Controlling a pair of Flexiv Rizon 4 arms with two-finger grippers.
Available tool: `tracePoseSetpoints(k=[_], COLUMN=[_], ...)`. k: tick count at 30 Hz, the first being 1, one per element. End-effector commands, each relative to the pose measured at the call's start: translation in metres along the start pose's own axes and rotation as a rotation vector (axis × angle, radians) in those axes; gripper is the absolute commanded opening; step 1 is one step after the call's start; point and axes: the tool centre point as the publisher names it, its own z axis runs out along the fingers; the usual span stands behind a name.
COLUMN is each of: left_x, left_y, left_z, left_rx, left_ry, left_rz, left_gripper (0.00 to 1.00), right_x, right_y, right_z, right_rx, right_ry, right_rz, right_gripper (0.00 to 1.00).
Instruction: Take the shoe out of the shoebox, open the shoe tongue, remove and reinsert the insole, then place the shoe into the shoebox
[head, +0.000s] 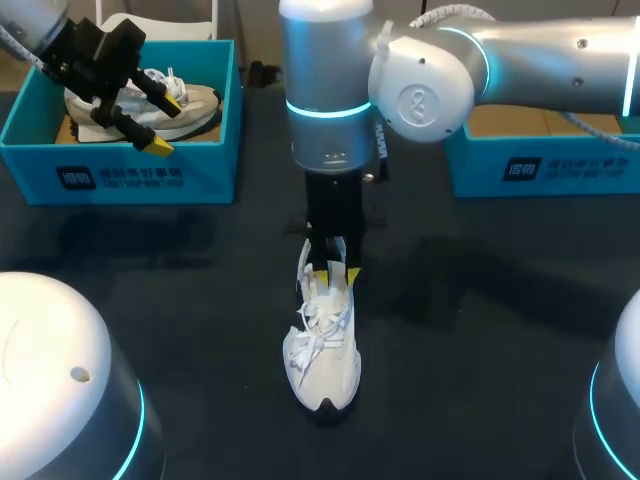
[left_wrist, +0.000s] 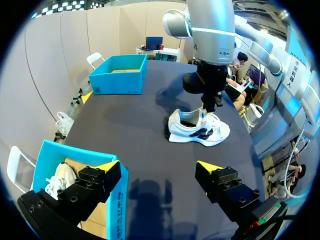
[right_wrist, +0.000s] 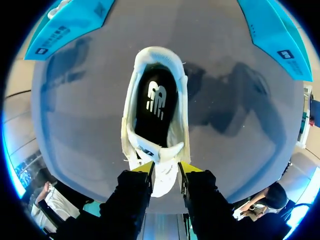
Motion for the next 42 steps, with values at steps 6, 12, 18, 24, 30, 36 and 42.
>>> tracePoseSetpoints(k=[6, 12, 18, 24, 30, 36, 42], left_x=[0.0, 0.0, 0.0, 0.0, 0.0, 0.0, 0.0], left_y=[0.0, 0.0, 0.0, 0.0, 0.0, 0.0, 0.0], left_z=[-0.001, -0.001, -0.001, -0.001, -0.001, -0.001, -0.001], left_rx=[-0.002, -0.002, -0.002, -0.002, -0.002, -0.002, -0.002], left_ry=[0.002, 0.002, 0.002, 0.002, 0.002, 0.002, 0.002], left_rz=[0.001, 0.001, 0.001, 0.001, 0.001, 0.001, 0.001], left_gripper=[1.0, 1.0, 1.0, 1.0, 1.0, 1.0, 1.0], right_x=[-0.003, -0.007, -0.003, 0.004, 0.003, 0.003, 0.002], right_y=[0.017, 0.02, 0.025, 0.038, 0.046, 0.054, 0.069], right_z=[0.007, -0.002, -0.014, -0.017, -0.031, -0.049, -0.058], right_rx=[-0.016, -0.038, -0.096, -0.195, -0.265, -0.335, -0.342], right_ry=[0.01, -0.028, -0.038, -0.061, -0.154, -0.221, -0.266], right_rz=[-0.022, -0.026, -0.063, -0.196, -0.385, -0.624, -0.84], right_gripper=[0.28, 0.28, 0.31, 0.37, 0.49, 0.92, 1.0])
